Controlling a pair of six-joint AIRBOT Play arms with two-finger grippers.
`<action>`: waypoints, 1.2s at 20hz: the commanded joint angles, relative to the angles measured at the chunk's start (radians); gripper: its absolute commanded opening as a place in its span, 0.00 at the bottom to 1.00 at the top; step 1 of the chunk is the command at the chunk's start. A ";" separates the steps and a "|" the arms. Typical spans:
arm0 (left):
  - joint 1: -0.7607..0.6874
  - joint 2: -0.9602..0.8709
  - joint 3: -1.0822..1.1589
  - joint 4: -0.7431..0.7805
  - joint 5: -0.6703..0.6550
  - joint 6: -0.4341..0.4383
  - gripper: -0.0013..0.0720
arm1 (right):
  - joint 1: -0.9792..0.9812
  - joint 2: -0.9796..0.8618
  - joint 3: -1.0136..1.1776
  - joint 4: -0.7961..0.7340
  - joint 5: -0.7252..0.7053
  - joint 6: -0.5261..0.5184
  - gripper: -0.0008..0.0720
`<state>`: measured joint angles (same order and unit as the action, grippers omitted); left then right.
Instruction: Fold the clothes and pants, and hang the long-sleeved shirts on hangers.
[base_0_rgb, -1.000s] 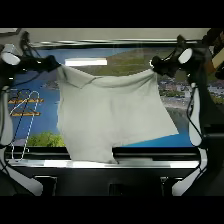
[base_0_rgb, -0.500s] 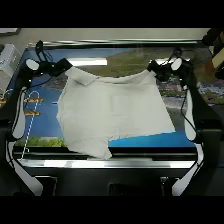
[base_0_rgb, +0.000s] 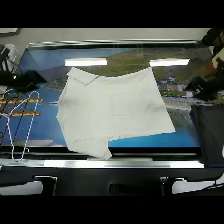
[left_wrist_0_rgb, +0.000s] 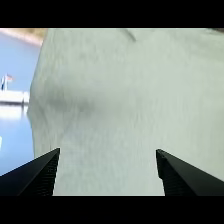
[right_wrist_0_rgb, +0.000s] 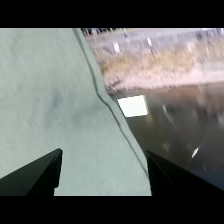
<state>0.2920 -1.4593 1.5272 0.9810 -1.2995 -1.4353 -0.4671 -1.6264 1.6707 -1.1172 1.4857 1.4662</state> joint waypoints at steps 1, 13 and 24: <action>0.085 0.320 -0.456 -0.076 0.034 0.026 1.00 | -0.177 0.103 -0.334 0.089 0.042 -0.125 0.84; 0.145 0.622 -0.927 -0.188 0.036 0.064 1.00 | -0.157 -0.042 -0.515 0.106 -0.080 -0.240 0.83; 0.174 0.619 -0.927 -0.184 0.039 0.078 1.00 | -0.157 -0.058 -0.675 0.127 -0.070 -0.248 0.74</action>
<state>0.4488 -0.8406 0.6010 0.7952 -1.2575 -1.3674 -0.6247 -1.6810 1.0557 -0.9585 1.4200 1.2263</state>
